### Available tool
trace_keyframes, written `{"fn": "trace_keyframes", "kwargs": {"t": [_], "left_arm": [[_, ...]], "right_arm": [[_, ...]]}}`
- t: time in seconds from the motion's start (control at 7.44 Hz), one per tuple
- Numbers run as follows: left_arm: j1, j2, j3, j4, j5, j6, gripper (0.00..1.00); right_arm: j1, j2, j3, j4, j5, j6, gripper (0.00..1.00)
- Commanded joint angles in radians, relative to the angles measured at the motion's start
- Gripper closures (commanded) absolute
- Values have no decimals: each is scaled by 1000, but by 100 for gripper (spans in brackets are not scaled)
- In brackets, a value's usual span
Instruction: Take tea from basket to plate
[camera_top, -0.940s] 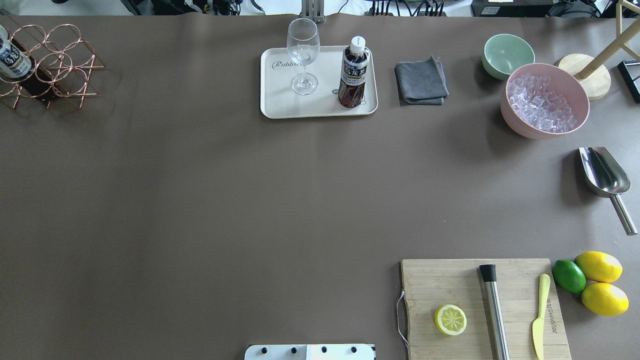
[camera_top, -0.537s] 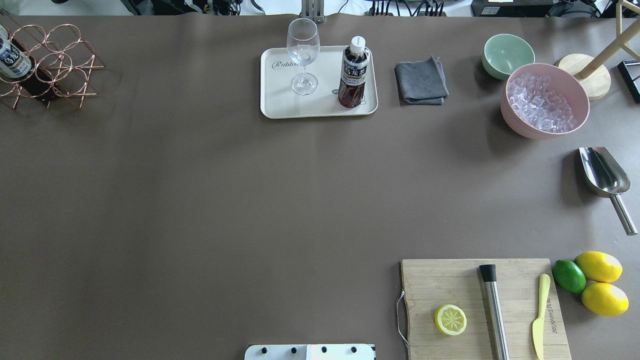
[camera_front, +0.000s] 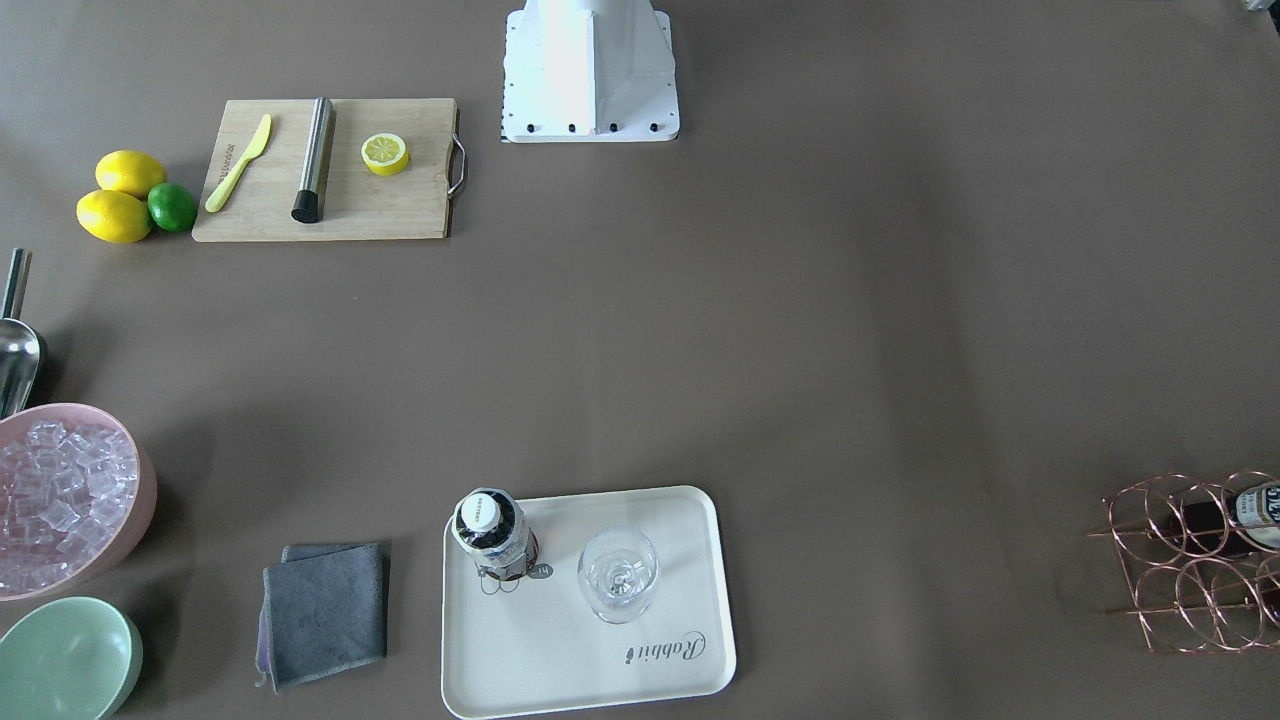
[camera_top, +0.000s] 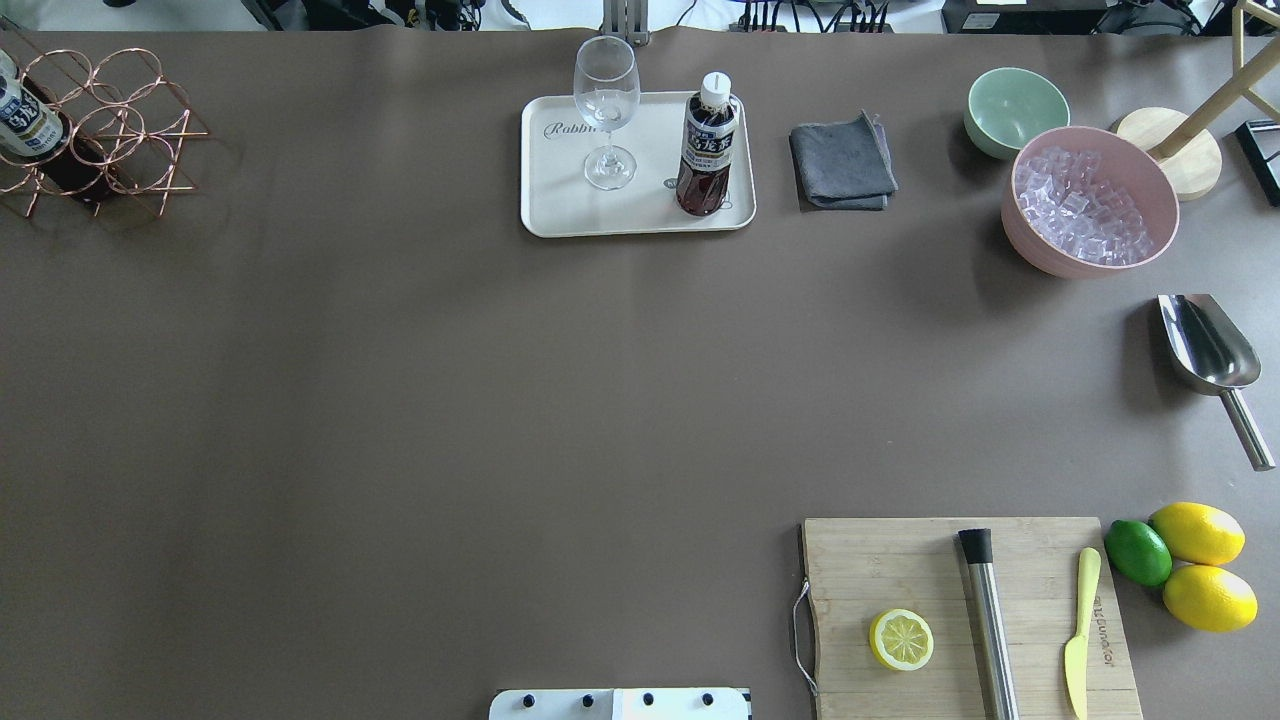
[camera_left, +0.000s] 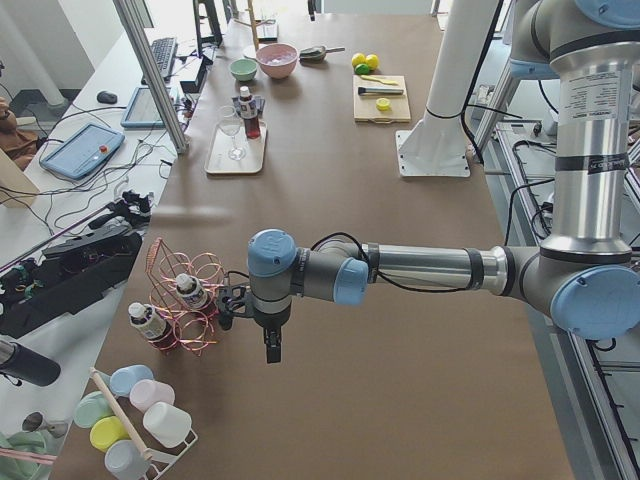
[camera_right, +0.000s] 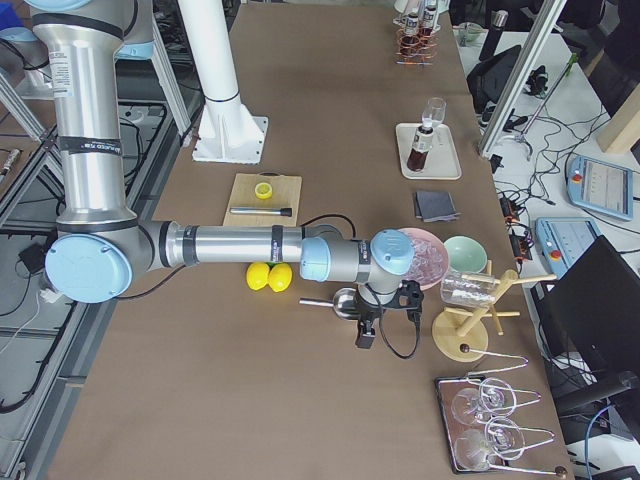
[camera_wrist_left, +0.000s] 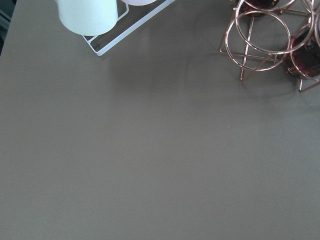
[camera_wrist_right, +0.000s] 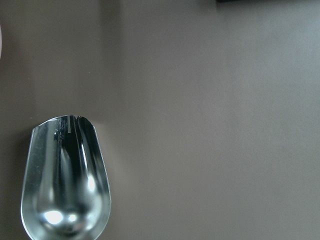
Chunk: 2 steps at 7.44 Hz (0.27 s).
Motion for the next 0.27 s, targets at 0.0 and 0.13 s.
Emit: {"fn": "trace_keyframes", "kwargs": {"t": [0.0,0.13], "left_arm": [[-1,2,-2,-1,-9,77,2],[0,2,1,0,-6,72,2]], "right_arm": [[0,0,1,0,3,0,0],[0,0,2,0,3,0,0]]}}
